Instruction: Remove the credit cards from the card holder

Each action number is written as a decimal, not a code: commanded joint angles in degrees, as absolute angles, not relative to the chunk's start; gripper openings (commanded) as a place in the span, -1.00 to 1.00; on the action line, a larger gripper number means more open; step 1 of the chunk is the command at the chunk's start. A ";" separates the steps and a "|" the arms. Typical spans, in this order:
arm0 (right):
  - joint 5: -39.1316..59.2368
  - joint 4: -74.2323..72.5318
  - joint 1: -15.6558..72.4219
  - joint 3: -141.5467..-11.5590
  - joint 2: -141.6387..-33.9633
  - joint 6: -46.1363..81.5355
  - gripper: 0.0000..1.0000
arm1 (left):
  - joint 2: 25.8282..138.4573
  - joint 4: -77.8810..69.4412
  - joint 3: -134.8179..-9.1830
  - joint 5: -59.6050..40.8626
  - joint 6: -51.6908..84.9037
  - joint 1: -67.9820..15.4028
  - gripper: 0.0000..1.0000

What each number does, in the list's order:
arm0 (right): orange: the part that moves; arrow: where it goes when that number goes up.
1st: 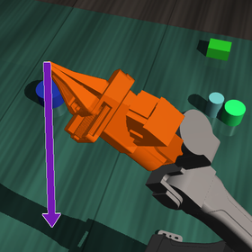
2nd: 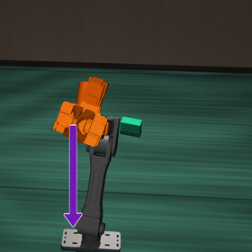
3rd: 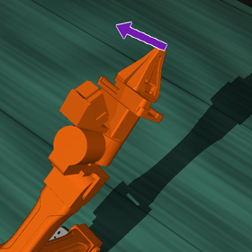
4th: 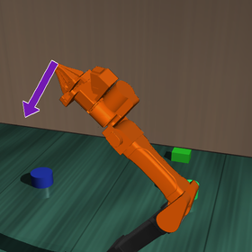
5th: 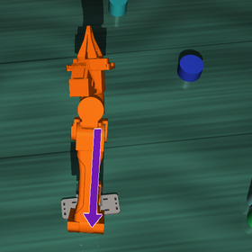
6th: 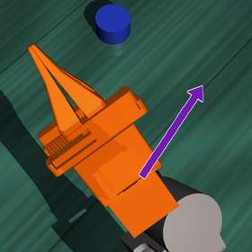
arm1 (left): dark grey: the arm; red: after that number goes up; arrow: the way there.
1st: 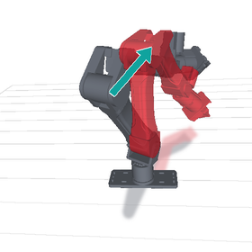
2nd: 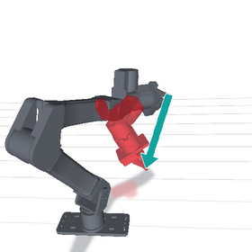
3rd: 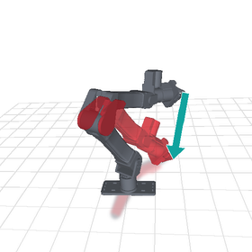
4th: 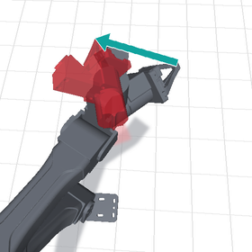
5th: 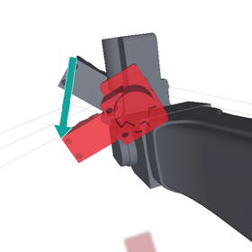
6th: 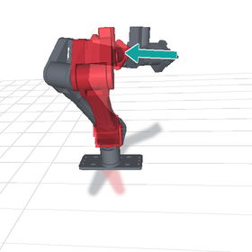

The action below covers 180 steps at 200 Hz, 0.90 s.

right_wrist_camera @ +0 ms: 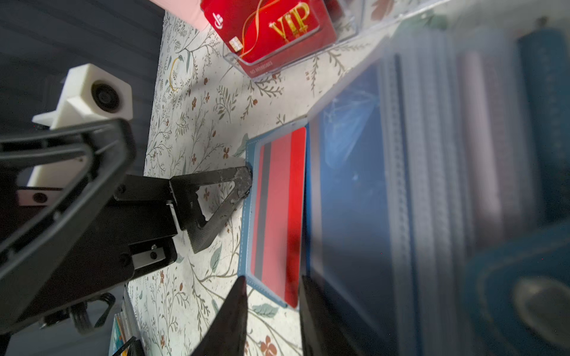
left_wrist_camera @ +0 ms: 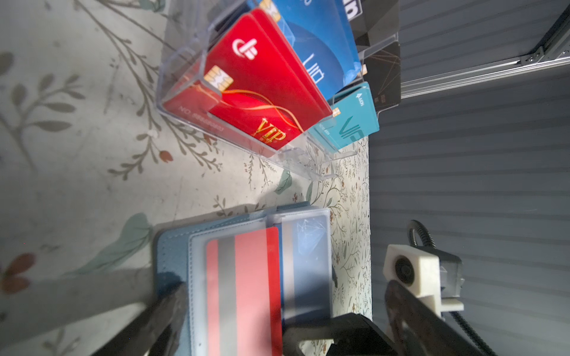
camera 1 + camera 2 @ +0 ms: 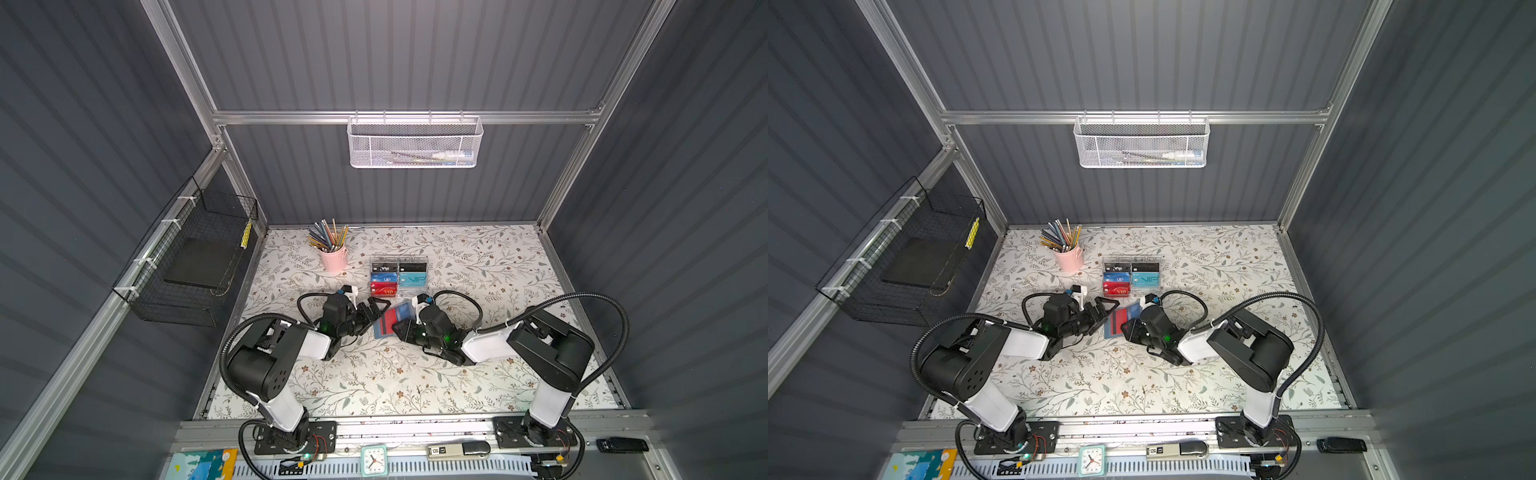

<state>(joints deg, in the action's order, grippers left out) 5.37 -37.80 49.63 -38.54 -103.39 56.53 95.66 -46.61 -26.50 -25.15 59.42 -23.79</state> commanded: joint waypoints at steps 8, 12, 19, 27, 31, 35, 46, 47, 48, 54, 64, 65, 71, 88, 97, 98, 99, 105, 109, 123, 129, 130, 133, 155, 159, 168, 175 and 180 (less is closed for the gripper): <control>5.71 -38.31 49.30 -37.81 -104.52 57.39 -0.36 | 97.45 -45.13 -25.22 -24.97 59.52 -23.38 1.00; 5.73 -38.27 49.31 -37.83 -104.53 57.46 -0.37 | 97.55 -45.17 -25.25 -25.08 59.66 -23.38 1.00; 5.80 -38.45 49.31 -37.79 -104.59 57.61 -0.36 | 97.70 -45.38 -25.22 -25.07 59.70 -23.38 1.00; 5.95 -38.87 49.31 -37.60 -104.76 57.81 -0.37 | 97.90 -45.68 -25.24 -25.19 59.82 -23.38 1.00; 6.02 -39.05 49.31 -37.52 -104.84 57.90 -0.37 | 98.04 -45.83 -25.24 -25.24 59.91 -23.38 1.00; 6.06 -39.26 49.30 -37.44 -104.91 58.00 -0.37 | 98.13 -45.95 -25.23 -25.23 59.98 -23.38 1.00; 6.26 -39.72 49.30 -37.33 -105.19 58.26 -0.37 | 98.24 -46.14 -25.15 -25.35 60.00 -23.36 1.00; 6.30 -39.77 49.30 -37.30 -105.20 58.31 -0.37 | 98.25 -46.14 -25.14 -25.33 60.01 -23.37 1.00; 6.31 -39.84 49.30 -37.28 -105.25 58.34 -0.38 | 98.26 -46.14 -25.14 -25.32 60.02 -23.37 1.00; 6.33 -40.09 49.31 -37.19 -105.44 58.44 -0.38 | 98.26 -46.22 -25.05 -25.36 60.03 -23.38 1.00; 6.41 -40.55 49.31 -36.98 -105.76 58.67 -0.38 | 98.10 -46.25 -25.05 -25.40 59.96 -23.38 1.00; 6.42 -40.62 49.31 -36.99 -105.83 58.69 -0.38 | 98.05 -46.24 -25.05 -25.40 59.95 -23.38 1.00; 6.43 -40.83 49.30 -36.99 -105.95 58.71 -0.38 | 97.85 -46.16 -25.09 -25.56 60.16 -23.38 1.00; 6.61 -41.28 49.31 -36.80 -106.26 59.05 -0.38 | 96.58 -46.02 -25.31 -26.03 60.68 -23.38 1.00; 6.47 -41.53 49.31 -36.74 -106.29 59.06 -0.38 | 95.79 -45.52 -25.59 -26.38 60.95 -23.38 1.00; 6.48 -41.51 49.31 -36.69 -106.32 59.06 -0.38 | 95.71 -45.48 -25.63 -26.51 60.97 -23.42 1.00; 6.45 -41.54 49.31 -36.72 -106.29 59.06 -0.38 | 95.58 -45.42 -25.65 -26.61 61.07 -23.40 1.00; 6.37 -41.57 49.30 -36.67 -106.24 59.06 -0.38 | 95.01 -45.11 -25.86 -26.96 61.30 -23.38 1.00; 6.41 -41.53 49.31 -36.65 -106.13 59.06 -0.38 | 94.66 -45.01 -25.98 -27.06 61.52 -23.38 1.00; 6.33 -41.43 49.25 -36.61 -106.05 59.06 -0.38 | 93.27 -43.64 -26.68 -27.36 61.67 -23.38 1.00; 6.32 -41.43 49.22 -36.65 -106.00 59.06 -0.38 | 92.71 -42.87 -27.08 -27.38 61.61 -23.38 1.00; 6.32 -41.41 49.22 -36.65 -106.00 59.06 -0.38 | 92.63 -42.79 -27.12 -27.44 61.61 -23.38 1.00; 6.28 -41.42 49.22 -36.65 -105.97 59.06 -0.38 | 92.30 -42.54 -27.27 -27.46 61.61 -23.33 1.00; 6.32 -41.49 49.14 -36.56 -106.15 59.06 -0.38 | 90.57 -41.03 -28.01 -27.69 61.75 -23.38 1.00; 6.33 -41.54 49.13 -36.55 -106.17 59.12 -0.38 | 90.24 -40.74 -28.18 -27.68 61.74 -23.38 1.00; 6.33 -41.74 49.13 -36.47 -106.21 59.14 -0.38 | 89.92 -39.89 -28.46 -27.52 61.55 -23.38 1.00; 6.33 -41.90 49.11 -36.34 -106.32 59.23 -0.38 | 89.90 -39.82 -28.63 -27.59 61.57 -23.47 1.00; 6.33 -41.84 49.05 -36.39 -106.31 59.24 -0.38 | 90.07 -39.96 -28.73 -27.61 61.70 -23.47 1.00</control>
